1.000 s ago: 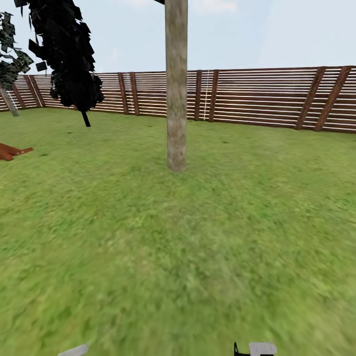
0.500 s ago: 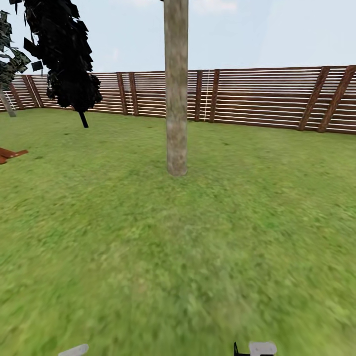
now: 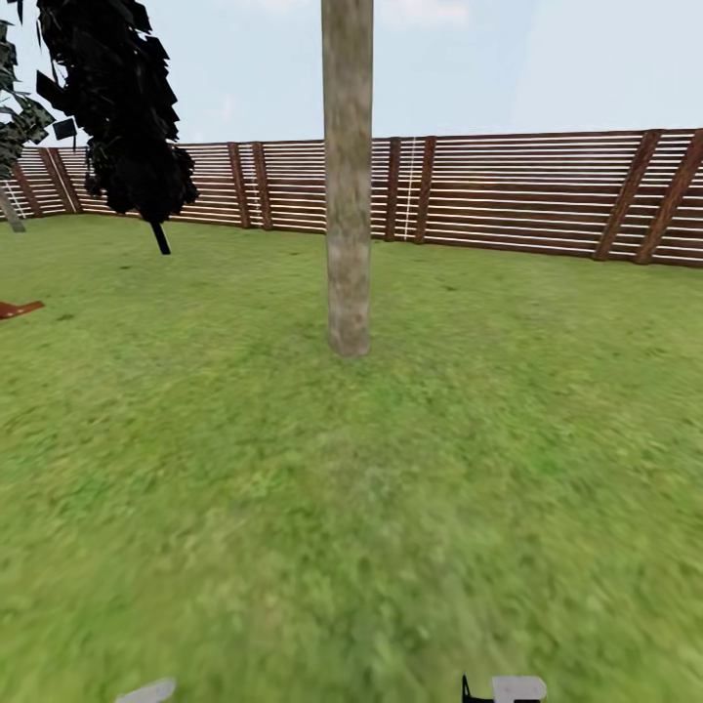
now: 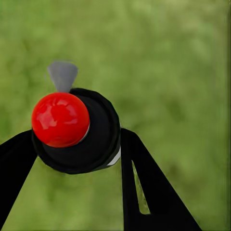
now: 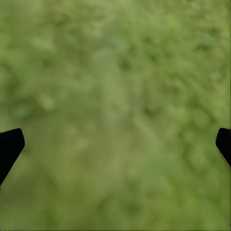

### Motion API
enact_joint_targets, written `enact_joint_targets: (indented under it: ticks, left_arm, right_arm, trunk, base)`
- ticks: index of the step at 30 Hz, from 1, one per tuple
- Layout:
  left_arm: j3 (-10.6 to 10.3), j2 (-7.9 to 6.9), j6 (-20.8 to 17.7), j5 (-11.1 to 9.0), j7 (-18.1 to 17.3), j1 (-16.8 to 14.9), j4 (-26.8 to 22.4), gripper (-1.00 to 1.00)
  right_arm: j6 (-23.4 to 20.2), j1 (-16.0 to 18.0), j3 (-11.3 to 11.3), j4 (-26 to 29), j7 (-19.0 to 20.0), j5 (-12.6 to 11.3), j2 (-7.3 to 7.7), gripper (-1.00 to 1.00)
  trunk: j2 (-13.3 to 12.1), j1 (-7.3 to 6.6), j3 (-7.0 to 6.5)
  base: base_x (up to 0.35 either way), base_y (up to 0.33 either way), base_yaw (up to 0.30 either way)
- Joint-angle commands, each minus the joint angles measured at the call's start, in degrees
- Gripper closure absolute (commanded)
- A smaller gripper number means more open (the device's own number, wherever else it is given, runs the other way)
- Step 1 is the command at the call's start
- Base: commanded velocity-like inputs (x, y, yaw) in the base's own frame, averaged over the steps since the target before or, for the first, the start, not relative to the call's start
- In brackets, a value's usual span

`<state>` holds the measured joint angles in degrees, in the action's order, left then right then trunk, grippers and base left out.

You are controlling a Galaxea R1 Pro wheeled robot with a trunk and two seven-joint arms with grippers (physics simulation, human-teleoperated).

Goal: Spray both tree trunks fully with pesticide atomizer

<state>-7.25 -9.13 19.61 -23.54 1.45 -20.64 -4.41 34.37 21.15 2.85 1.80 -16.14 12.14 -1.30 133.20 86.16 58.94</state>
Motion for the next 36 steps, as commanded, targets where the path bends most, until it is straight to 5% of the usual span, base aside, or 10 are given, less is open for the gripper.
enact_joint_targets:
  ticks: [1,36]
  left_arm:
    - [-0.49,-0.01,0.16,-0.35,0.16,-0.02,0.01,1.00]
    - [-0.49,-0.01,0.08,-0.34,0.14,-0.04,0.01,1.00]
  right_arm:
    - [0.08,0.03,0.29,-0.05,-0.38,0.61,-0.02,-1.00]
    - [0.08,0.03,0.32,-0.05,-0.38,0.60,-0.02,-1.00]
  trunk:
    - [0.02,0.03,0.05]
    - [0.02,0.03,0.05]
  base:
    - [0.339,0.000,0.000]
    - [0.339,0.000,0.000]
